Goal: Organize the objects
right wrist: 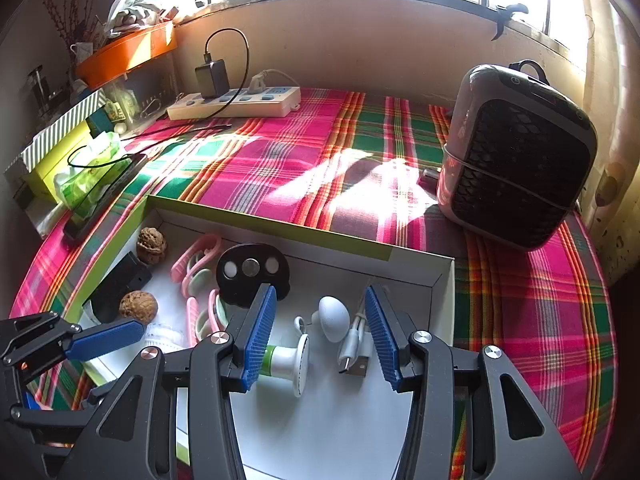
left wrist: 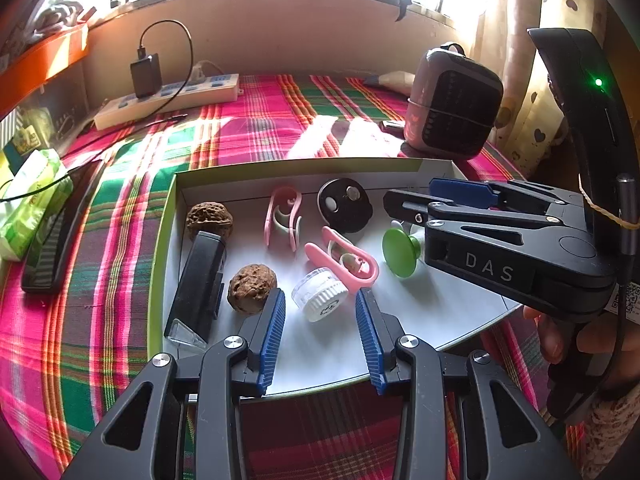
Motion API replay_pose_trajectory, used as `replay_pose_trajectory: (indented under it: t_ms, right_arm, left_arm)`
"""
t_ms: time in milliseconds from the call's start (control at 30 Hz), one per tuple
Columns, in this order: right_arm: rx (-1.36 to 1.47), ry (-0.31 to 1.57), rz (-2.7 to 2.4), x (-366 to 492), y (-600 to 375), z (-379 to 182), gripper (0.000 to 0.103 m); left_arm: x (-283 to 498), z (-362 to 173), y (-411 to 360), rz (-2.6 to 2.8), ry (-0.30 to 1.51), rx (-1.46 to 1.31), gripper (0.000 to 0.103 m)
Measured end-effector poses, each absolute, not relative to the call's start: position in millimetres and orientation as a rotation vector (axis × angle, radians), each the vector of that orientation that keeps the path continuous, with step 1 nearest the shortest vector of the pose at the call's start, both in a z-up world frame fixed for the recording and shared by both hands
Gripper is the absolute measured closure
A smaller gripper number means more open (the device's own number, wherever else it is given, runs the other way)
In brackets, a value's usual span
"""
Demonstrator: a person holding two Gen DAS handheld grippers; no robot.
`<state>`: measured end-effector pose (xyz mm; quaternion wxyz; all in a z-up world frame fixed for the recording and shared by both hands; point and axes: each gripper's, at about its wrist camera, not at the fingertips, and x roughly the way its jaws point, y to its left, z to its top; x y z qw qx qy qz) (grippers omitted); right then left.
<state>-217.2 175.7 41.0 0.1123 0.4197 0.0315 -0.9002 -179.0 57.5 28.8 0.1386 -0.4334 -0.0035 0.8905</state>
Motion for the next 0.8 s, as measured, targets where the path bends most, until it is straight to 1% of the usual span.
replay_pose_trajectory:
  t_ms: [800]
  right_arm:
    - [1.116,0.012,-2.753,-151,181,68,0.055]
  left_arm:
    - [-140,45,50,2.640,-0.024,-1.191,0.068]
